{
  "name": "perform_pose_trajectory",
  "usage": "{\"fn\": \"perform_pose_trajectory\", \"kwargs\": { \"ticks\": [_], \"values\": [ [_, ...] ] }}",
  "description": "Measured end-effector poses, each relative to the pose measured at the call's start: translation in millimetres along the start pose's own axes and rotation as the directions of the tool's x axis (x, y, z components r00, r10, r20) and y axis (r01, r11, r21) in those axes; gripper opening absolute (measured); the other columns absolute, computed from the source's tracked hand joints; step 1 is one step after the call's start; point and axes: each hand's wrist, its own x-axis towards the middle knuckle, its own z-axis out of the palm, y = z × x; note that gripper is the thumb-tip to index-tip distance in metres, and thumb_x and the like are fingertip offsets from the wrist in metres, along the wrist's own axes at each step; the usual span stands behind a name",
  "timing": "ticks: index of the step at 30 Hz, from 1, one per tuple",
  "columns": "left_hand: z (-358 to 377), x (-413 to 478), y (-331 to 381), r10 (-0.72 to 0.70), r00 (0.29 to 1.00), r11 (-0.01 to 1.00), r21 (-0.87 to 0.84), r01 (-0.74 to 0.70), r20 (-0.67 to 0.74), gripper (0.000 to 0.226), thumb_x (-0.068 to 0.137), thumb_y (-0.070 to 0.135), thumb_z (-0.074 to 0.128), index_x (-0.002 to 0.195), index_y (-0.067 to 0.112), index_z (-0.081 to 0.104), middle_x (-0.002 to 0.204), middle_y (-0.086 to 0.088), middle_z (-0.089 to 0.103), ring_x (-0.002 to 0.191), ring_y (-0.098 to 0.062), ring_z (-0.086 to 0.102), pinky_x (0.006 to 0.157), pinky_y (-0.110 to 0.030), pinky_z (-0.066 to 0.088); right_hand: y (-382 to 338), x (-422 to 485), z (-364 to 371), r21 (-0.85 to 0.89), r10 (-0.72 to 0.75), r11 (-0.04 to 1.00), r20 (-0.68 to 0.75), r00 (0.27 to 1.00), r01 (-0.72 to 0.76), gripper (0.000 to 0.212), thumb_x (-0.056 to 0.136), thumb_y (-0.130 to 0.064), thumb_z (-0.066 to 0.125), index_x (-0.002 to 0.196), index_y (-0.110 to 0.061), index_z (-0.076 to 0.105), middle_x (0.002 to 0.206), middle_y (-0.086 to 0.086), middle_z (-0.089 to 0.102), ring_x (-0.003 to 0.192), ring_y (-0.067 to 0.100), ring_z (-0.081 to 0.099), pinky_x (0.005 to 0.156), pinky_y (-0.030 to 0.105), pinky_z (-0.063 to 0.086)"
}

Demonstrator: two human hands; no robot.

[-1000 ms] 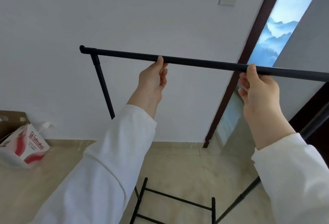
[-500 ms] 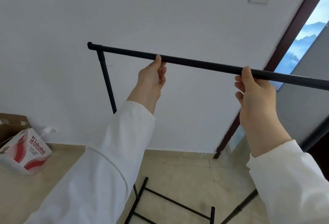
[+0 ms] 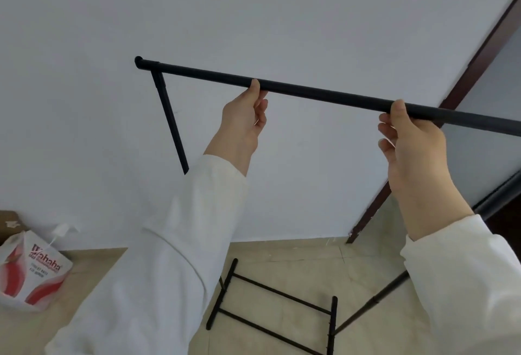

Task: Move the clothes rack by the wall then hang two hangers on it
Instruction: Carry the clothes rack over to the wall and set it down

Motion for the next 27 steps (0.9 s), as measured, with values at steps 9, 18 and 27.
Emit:
{"fn": "perform_pose_trajectory", "kwargs": {
  "ticks": [9,18,27],
  "values": [
    [-17.0,38.1,19.7,0.005,0.999,1.0,0.009,-0.005,0.039,0.01,0.087,0.027,0.06,0.084,0.018,0.061,0.088,0.003,0.067,0.06,-0.002,0.049,0.05,-0.013,0.04,7.2,11.0,38.5,0.061,0.025,0.998,-0.004,1.0,-0.025,0.011,0.089,-0.032,0.052,0.08,-0.027,0.056,0.079,-0.011,0.062,0.082,0.004,0.06,0.075,0.02,0.046],
    [-26.5,58.5,29.6,0.01,0.998,1.0,-0.007,-0.01,0.068,0.011,0.088,0.027,0.058,0.089,0.017,0.061,0.097,0.001,0.067,0.061,-0.003,0.05,0.051,-0.013,0.041,11.5,19.7,59.6,0.116,0.024,0.993,0.013,1.0,-0.025,0.013,0.089,-0.031,0.052,0.079,-0.025,0.057,0.077,-0.01,0.061,0.079,0.006,0.06,0.072,0.02,0.046],
    [-31.0,66.8,36.7,0.031,0.996,0.999,-0.008,-0.031,0.083,0.011,0.088,0.029,0.058,0.089,0.018,0.061,0.096,0.002,0.067,0.062,-0.003,0.05,0.053,-0.013,0.041,13.8,23.4,70.9,0.151,-0.015,0.989,0.039,0.999,0.009,0.012,0.09,-0.03,0.051,0.08,-0.025,0.056,0.076,-0.009,0.06,0.079,0.006,0.059,0.074,0.022,0.046]
  ]
}}
